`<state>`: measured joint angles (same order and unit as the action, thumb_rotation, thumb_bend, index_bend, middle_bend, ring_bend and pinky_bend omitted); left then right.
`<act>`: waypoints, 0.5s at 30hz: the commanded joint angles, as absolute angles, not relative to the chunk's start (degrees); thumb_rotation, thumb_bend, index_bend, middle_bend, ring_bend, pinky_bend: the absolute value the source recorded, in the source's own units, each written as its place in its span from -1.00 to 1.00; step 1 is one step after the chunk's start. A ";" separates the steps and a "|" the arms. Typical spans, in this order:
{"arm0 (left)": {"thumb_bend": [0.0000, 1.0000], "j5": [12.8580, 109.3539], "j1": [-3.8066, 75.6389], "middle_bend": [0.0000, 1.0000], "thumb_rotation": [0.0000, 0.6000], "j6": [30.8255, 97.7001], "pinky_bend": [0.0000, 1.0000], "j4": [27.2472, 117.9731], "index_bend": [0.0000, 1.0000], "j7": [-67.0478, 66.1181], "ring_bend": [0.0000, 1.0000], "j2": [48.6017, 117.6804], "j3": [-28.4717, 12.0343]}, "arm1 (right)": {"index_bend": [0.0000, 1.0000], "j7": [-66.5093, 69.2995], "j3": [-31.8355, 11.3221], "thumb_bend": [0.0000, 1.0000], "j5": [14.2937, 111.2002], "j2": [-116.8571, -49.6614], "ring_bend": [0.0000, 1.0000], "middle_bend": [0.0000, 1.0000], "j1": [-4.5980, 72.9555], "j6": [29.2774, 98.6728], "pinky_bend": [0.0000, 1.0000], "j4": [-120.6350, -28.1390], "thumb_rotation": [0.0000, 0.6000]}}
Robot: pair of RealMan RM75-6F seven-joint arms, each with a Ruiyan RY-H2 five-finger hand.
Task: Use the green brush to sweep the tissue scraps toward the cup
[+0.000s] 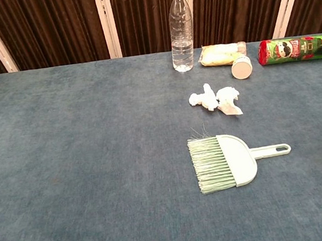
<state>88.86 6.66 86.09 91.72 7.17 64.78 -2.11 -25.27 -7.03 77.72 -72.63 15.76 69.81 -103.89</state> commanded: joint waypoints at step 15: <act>-1.00 89.04 6.89 -1.00 1.00 85.77 -0.97 91.53 -1.00 8.36 -1.00 64.52 -2.05 | -0.29 -38.83 -6.86 -0.35 63.34 -88.20 1.00 0.98 23.39 63.60 0.82 -96.77 1.00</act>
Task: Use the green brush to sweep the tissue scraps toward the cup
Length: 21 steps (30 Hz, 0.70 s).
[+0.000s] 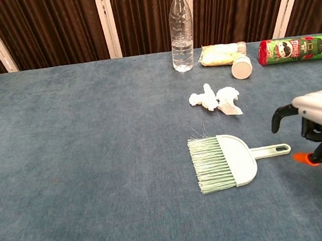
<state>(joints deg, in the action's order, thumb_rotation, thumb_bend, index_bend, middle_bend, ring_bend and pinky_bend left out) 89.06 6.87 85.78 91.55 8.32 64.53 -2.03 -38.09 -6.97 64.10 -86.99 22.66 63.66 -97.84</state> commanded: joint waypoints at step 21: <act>-1.00 88.85 7.03 -1.00 1.00 85.45 -0.97 91.58 -1.00 8.23 -1.00 64.51 -2.02 | -0.19 -37.10 -7.11 -0.35 61.65 -93.89 1.00 0.98 25.76 64.38 0.82 -90.05 1.00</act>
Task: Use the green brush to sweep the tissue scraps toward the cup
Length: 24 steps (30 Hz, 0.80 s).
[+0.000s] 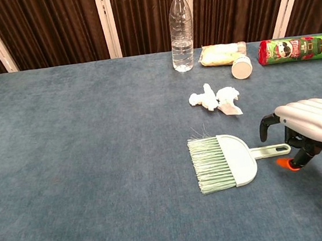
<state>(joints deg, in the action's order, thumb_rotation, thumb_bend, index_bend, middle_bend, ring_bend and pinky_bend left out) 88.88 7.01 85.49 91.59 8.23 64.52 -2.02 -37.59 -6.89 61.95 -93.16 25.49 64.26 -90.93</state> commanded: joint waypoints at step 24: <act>-1.00 88.82 7.19 -1.00 1.00 85.27 -0.97 91.60 -1.00 8.44 -1.00 64.48 -2.04 | 0.17 -35.64 -6.34 -0.24 59.85 -96.88 1.00 0.98 26.70 64.21 0.82 -85.29 1.00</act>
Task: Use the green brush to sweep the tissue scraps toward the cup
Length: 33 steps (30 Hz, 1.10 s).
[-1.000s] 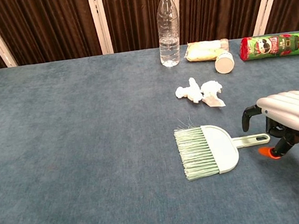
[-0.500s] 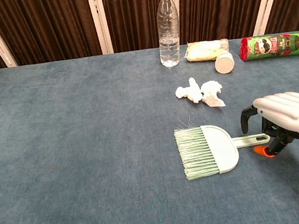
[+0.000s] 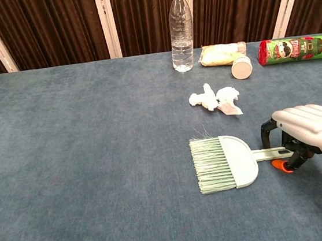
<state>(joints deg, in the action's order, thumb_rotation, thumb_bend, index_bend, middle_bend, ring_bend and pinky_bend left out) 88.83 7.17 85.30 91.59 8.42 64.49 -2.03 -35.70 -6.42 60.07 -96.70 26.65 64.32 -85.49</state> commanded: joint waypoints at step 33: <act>-1.00 88.85 7.57 -1.00 1.00 84.45 -0.97 92.15 -1.00 10.20 -1.00 63.83 -1.83 | 0.57 -48.61 -16.78 0.19 53.05 -90.63 1.00 0.99 36.69 69.04 0.82 -97.79 1.00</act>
